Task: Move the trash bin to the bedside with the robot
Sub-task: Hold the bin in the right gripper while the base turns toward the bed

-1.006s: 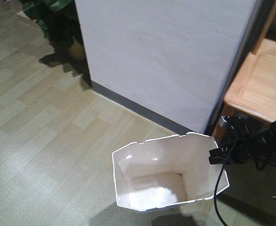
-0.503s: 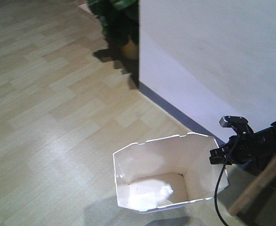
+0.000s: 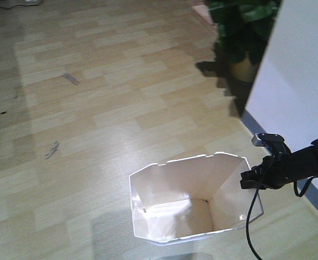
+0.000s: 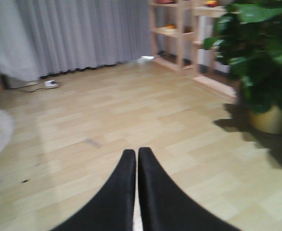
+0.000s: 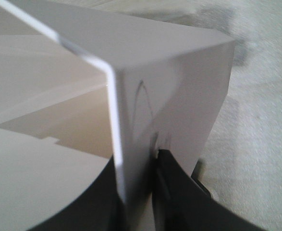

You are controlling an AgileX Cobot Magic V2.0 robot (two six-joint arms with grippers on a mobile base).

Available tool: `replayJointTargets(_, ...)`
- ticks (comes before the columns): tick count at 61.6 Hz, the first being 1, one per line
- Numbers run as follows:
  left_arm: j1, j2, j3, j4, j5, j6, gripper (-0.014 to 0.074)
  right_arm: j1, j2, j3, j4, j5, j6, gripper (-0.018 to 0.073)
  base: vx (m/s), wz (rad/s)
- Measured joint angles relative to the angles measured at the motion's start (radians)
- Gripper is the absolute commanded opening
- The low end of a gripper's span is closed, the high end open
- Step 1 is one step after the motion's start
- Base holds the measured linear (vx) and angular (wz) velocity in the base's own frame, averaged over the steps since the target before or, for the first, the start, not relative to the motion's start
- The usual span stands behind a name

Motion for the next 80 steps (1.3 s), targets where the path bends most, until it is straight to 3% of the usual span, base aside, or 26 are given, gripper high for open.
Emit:
replayJointTargets(37, 0.0, 0.0, 0.0, 0.0, 0.0, 0.0, -0.0006, 0.001, 0.0, 0.0, 0.0, 0.02, 0.0, -0.0006, 0.11, 0.44)
replayJointTargets(80, 0.0, 0.0, 0.0, 0.0, 0.0, 0.0, -0.0006, 0.001, 0.0, 0.0, 0.0, 0.014, 0.0, -0.0006, 0.2, 0.11)
